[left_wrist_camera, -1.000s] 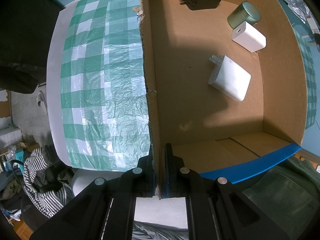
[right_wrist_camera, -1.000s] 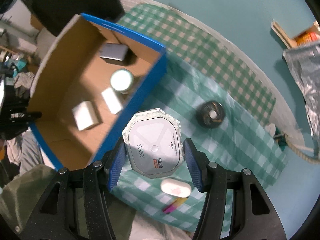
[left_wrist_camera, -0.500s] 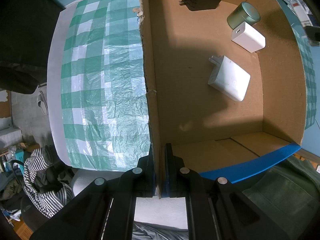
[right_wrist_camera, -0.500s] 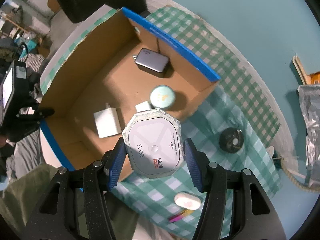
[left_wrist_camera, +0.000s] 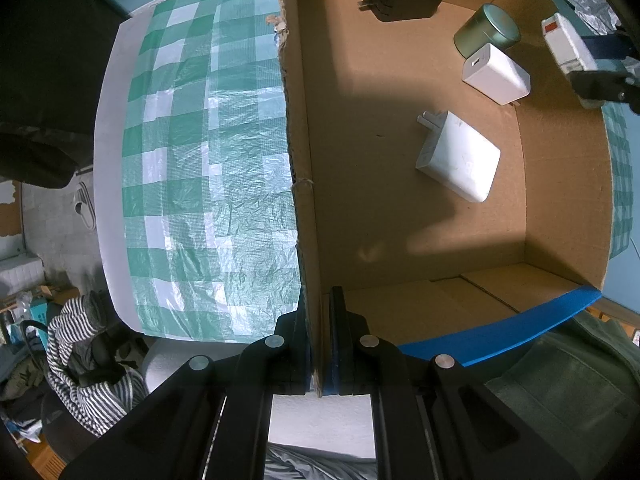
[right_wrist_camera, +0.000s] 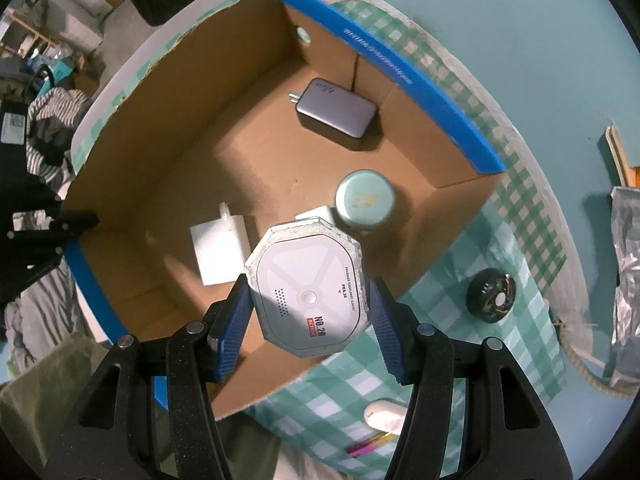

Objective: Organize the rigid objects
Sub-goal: 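Carry the white router into the box and open the right tool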

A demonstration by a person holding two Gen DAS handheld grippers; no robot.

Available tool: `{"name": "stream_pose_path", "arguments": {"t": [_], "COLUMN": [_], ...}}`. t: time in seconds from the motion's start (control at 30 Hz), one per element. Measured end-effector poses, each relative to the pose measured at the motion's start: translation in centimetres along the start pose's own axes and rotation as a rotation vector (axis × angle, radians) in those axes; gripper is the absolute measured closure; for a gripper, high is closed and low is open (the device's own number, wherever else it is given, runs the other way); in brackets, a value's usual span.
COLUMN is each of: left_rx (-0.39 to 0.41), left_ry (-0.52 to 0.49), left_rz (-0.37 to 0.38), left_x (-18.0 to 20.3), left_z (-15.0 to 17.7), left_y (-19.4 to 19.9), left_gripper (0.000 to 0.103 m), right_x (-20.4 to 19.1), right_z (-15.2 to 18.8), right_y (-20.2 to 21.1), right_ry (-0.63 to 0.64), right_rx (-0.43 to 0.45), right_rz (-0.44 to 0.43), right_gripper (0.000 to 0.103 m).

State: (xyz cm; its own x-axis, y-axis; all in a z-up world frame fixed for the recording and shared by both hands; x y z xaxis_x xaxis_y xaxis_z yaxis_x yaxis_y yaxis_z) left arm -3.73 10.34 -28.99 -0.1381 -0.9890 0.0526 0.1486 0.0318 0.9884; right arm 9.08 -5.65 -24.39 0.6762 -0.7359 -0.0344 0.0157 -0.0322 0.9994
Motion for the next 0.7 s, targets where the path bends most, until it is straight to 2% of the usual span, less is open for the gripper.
{"name": "stream_pose_path", "arguments": {"t": [0.33, 0.7], "left_rx": [0.001, 0.000], "left_ry": [-0.001, -0.002], "left_rz": [0.000, -0.005], "left_x": [-0.1, 0.1], "left_z": [0.0, 0.0], "left_y": [0.0, 0.0], "left_gripper": [0.096, 0.096], "right_x": [-0.7, -0.2], "right_z": [0.7, 0.7], "right_y": [-2.3, -1.6], "right_ry": [0.040, 0.013], "right_rx": [-0.041, -0.012], "right_rz": [0.042, 0.036], "right_gripper": [0.045, 0.045]}}
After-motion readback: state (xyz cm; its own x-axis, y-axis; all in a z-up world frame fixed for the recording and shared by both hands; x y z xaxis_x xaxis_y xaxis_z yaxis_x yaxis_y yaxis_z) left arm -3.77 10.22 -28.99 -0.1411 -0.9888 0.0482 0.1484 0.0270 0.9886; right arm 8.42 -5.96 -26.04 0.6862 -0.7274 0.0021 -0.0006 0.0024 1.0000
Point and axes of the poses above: each gripper's, at about its wrist camera, not at the fingertips, and y roughly against the way its jaws point, x to its right, z to its underside, the point moved 7 cm from there along -y, roughly the way its jaws point, and after that the axes turned 3 degrees about z, right-handed, at the moved point
